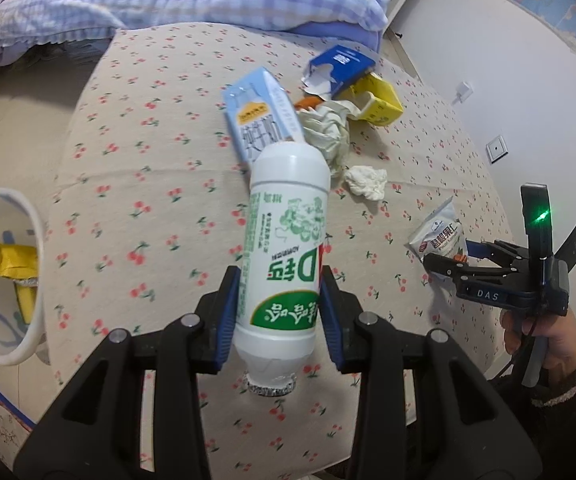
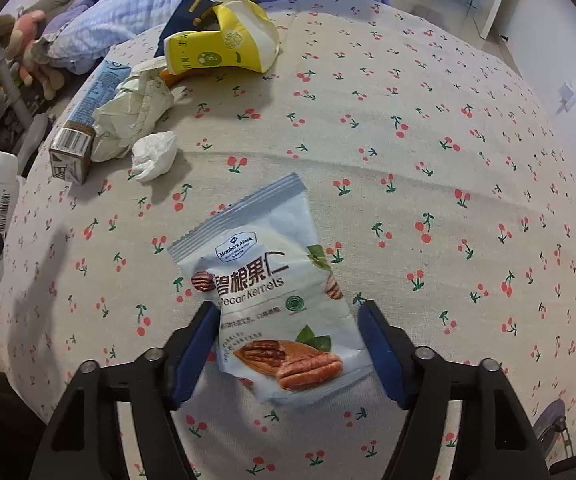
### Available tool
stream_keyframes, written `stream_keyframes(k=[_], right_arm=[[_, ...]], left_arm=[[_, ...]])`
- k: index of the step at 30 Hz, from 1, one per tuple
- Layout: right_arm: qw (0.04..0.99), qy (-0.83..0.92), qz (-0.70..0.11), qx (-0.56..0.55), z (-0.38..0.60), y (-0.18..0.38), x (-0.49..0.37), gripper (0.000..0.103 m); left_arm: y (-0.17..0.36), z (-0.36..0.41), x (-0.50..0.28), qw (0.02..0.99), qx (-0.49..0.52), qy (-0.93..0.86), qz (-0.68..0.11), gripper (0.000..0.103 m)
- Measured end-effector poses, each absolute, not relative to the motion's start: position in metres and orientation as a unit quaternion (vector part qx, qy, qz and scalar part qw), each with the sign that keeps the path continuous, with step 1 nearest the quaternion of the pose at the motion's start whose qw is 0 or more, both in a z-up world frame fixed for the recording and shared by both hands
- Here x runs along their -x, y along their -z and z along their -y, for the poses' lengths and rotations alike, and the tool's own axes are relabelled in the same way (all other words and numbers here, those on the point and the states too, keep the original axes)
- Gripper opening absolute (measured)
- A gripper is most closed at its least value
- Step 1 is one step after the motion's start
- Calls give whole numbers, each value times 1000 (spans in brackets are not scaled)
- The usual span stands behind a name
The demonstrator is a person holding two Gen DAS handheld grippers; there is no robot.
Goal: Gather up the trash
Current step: 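Grasp the second white AD bottle with the left tool while the right tool grasps the pecan packet, then drop the bottle and pecan packet into the wastebasket by opening both tools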
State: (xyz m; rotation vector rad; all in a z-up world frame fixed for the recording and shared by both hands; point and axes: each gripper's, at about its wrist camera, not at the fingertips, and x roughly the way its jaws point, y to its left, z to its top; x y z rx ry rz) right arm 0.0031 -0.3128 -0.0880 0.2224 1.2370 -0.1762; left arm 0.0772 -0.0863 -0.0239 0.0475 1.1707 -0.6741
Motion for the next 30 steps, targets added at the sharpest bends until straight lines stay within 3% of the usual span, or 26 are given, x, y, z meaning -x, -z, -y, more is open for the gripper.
stream_keyframes(k=[4,9,30], right_arm=[[804,64,-578,-120,310,82,-3,60],[804,44,-569,-166,313,70,-8,60],[840,-49,-521,-142,212,24,-76,62]], left_arm=[[20,70,-77,789,-11,297,-538,40],[16,45,-82,800,14,269,-537,40],[29,-106,-125,828,120,121,-534,40]])
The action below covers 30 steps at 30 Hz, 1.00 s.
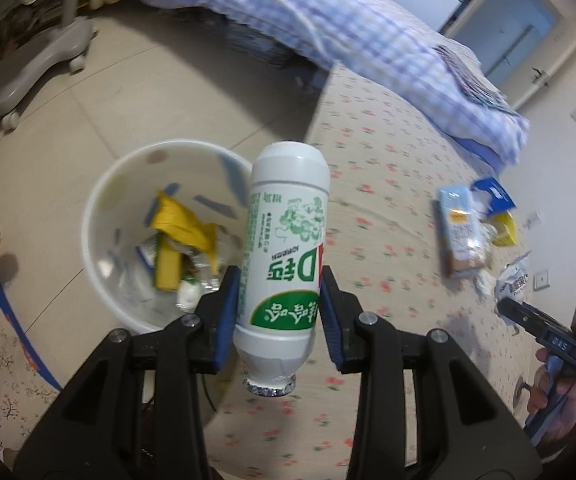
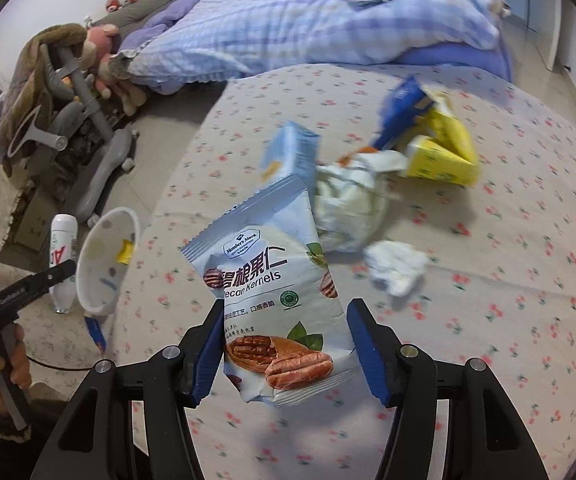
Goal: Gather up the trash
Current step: 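Drop the bottle and pecan packet into the wastebasket by opening both tools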
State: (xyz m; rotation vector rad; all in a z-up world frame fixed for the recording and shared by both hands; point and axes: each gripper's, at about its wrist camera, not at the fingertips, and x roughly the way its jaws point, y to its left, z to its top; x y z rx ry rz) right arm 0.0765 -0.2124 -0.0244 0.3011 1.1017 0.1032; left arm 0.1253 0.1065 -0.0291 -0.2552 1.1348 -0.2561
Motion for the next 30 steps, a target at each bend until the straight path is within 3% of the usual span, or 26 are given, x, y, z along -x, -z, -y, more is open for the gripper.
stream_keyframes(k=[18,19,21,22,25,27,30], right_arm=[[830,-121,-533,-114,87,45,-139,62],[829,-123,-534,-115,84,47,-142,62],[828,-124,-535,-116,83,49,-145,62],[827,-124,-535,-117,82,50,-147,62],[826,-126,-536,-119,77,50,-148,62],[826,-130,-535,-120,72,50,-150,62],[825,-136,-535,-121,62,50,-154,62]], left_arm=[[72,-157,-158,824,124,73,-548,41],[71,-157,-159,824,121,72,-549,43],[66,-157,-157,830,103,57,-546,75],[63,-158,-156,835,94,49,-540,82],[53,-160,-148,848,57,30,-526,87],[53,-165,-144,846,51,17,-530,97],[56,-175,-138,842,49,1,-537,100]])
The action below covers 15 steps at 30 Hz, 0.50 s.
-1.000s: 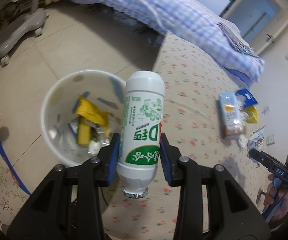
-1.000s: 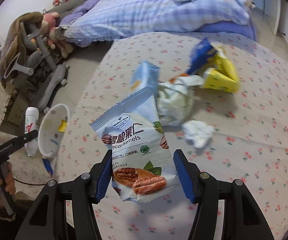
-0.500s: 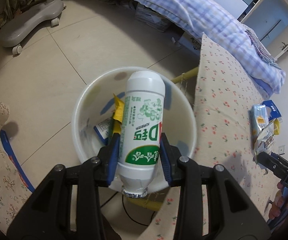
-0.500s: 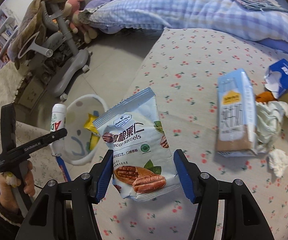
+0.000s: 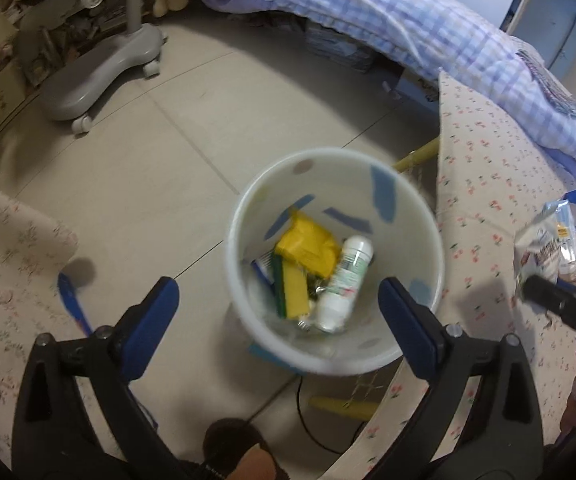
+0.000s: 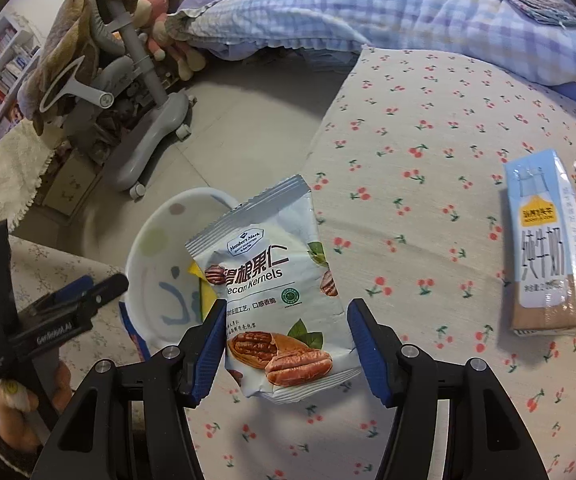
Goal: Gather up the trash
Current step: 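Drop the bottle and pecan packet into the wastebasket by opening both tools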
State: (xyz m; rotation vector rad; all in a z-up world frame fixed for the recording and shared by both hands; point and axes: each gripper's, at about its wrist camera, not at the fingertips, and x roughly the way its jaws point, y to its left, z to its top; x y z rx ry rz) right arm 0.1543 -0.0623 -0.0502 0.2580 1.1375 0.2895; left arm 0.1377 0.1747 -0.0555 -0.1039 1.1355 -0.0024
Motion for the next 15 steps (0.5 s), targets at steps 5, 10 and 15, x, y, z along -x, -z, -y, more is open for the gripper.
stream_keyframes(k=[5,10,15], right_arm=[[822,-150,-537,-121,42,54,-161,62],[818,-163,-538,-120,21,62,-170,67],[815,-187,-532,-132,6,65,-175,83]], left_arm=[[52,-187,-131,842,35,-23,-538,101],[49,-196,-127,842,36,-35,-536,101],[52,-200,-124,838,31,-44,-544,101]])
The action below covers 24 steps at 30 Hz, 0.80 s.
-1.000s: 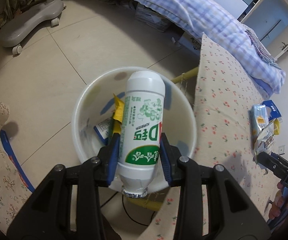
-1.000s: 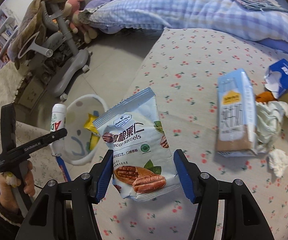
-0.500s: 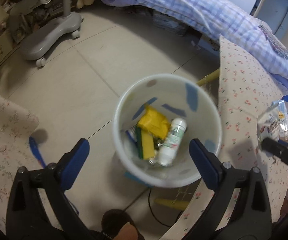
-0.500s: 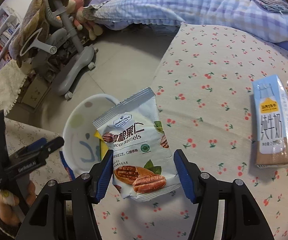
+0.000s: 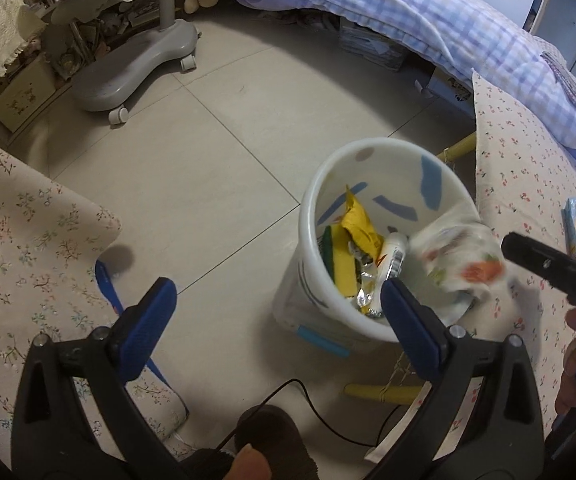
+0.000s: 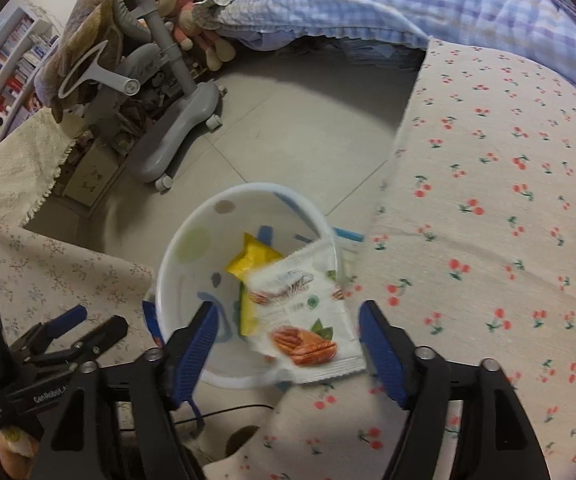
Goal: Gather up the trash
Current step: 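Drop the bottle and pecan packet into the wastebasket by opening both tools, then grasp the milk carton with the left tool while the right tool grasps the crumpled tissue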
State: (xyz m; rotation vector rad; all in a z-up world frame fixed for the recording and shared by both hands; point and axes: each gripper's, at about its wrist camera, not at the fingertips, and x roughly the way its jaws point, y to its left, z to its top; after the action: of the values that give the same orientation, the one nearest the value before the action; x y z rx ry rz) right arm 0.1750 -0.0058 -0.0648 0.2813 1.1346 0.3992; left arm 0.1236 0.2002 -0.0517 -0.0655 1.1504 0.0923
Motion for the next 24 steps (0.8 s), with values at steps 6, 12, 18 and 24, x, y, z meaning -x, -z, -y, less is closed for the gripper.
stream_keyframes(k=[6,12,18,24], right_arm=[[823,-193,-518,-133,2,56,-172,85],[836,-169,-508,-119,17,43,-161,85],[849,-134,-499,-107,56,27,-143,85],[859,-89,-488,-127,120,15,-122,85]], left_arm=[[49,-203,-120,839,26,-41,-542,101],[47,-199,-118,838,39,-31,-544,102],[42,-175,-116,839,59,9,-541,102],[35,-133,-118,840,49,48,-538,102]])
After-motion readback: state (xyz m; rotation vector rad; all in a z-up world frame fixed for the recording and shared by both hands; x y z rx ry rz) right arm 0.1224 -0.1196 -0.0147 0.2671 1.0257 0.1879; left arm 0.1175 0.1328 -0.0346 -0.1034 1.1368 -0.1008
